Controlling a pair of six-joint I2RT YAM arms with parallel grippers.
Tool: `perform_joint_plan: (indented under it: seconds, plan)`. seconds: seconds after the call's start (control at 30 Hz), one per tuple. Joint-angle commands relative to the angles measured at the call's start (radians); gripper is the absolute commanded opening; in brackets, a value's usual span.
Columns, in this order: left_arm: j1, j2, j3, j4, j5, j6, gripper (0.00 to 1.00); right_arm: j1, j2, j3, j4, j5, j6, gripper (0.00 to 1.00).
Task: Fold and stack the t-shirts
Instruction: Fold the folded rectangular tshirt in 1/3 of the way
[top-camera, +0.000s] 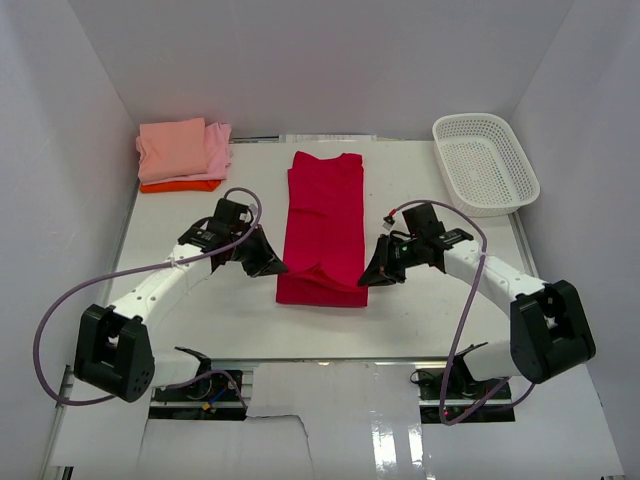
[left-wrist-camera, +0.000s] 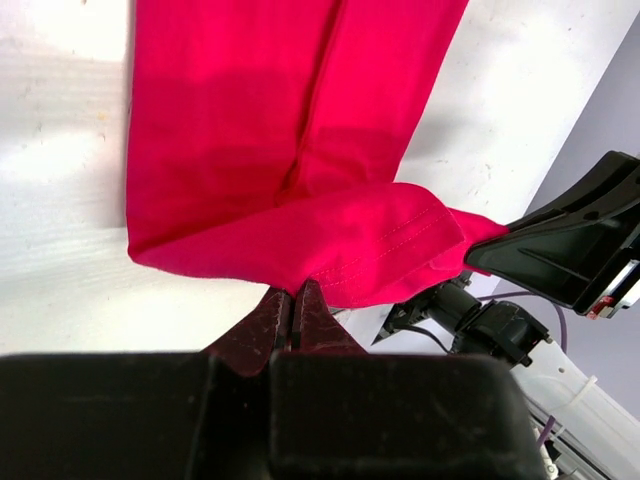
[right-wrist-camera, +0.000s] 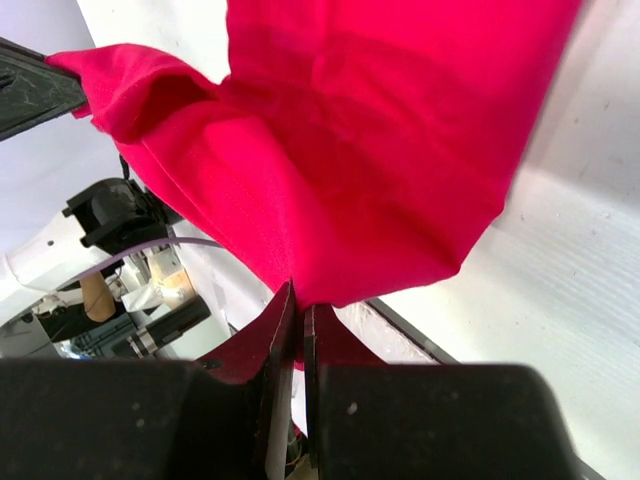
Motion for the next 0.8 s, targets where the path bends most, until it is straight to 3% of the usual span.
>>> perform_joint_plan:
  seconds: [0.0,0.77]
  plan:
    - [0.031,0.025,0.054,0.031,0.033,0.042,0.0,-0.024,0.028,0.068,-0.02,-0.037,-0.04,0.08]
    - [0.115,0.327,0.347,0.042,0.059,0.116,0.0,-0.129,0.339,0.41,-0.118,-0.102,-0.158,0.08]
